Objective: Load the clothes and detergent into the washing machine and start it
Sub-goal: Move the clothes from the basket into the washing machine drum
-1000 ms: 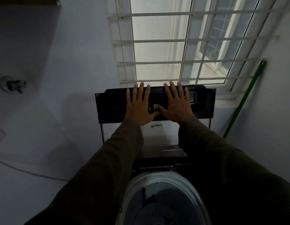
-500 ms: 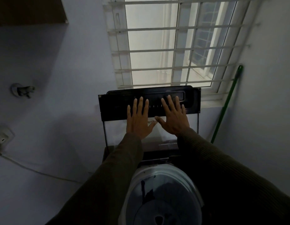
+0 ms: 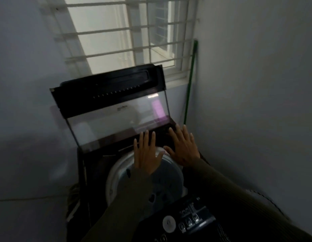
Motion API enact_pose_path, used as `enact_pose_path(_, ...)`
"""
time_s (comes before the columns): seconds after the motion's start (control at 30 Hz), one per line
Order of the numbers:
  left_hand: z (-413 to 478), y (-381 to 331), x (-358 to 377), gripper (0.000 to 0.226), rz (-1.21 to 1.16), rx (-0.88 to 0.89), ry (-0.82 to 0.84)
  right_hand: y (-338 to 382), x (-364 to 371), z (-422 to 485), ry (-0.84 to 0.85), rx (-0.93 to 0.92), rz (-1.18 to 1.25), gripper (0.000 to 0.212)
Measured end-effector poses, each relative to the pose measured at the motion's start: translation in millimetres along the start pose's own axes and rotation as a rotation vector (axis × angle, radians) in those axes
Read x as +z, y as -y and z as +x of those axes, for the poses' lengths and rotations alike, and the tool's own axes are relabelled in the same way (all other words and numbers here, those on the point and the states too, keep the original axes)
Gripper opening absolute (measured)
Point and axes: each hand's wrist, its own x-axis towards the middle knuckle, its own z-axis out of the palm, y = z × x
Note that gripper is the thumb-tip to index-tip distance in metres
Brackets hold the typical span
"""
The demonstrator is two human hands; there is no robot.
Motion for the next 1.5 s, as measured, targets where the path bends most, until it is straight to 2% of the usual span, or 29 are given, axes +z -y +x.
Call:
enact_pose_path(0.1, -18, -32, 25, 0.081, -0.059, 0.084, 0.044, -34, 12, -47, 0.052, 0.11, -0.027, 0.096)
enact_pose_path(0.27, -45, -94, 52, 0.086, -0.096, 0.198, 0.14, -89, 30, -115, 0.099, 0.274, -0.031, 0.08)
enact_pose_path(0.5, -72, -184, 82, 0.077, -0.094, 0.305, 0.193, -157, 51, -196, 0.117, 0.389, 0.069, 0.079)
enact_pose_path(0.67, -74, -260, 100, 0.073, -0.062, 0.302, 0.239, -216, 65, -227, 0.137, 0.375, 0.134, 0.08)
enact_pose_path(0.77, -72, -305, 112, 0.07, -0.044, 0.328, 0.276, -253, 78, -243, 0.178, 0.345, 0.151, 0.088)
enact_pose_path(0.93, -80, -374, 147, 0.069, -0.113, 0.305, 0.376, -314, 109, -273, 0.272, 0.381, 0.225, 0.089)
enact_pose_path(1.1, -99, -406, 209, 0.072, -0.143, 0.282, 0.512, -365, 157, -291, 0.45, 0.448, 0.205, 0.077)
enact_pose_path(1.37, -105, -419, 312, 0.075, -0.201, 0.205, 0.627, -435, 239, -279, 0.619, 0.594, 0.281, 0.08)
enact_pose_path(1.5, -104, -419, 365, 0.076, -0.159, 0.256, 0.667, -457, 292, -269, 0.684, 0.646, 0.285, 0.081)
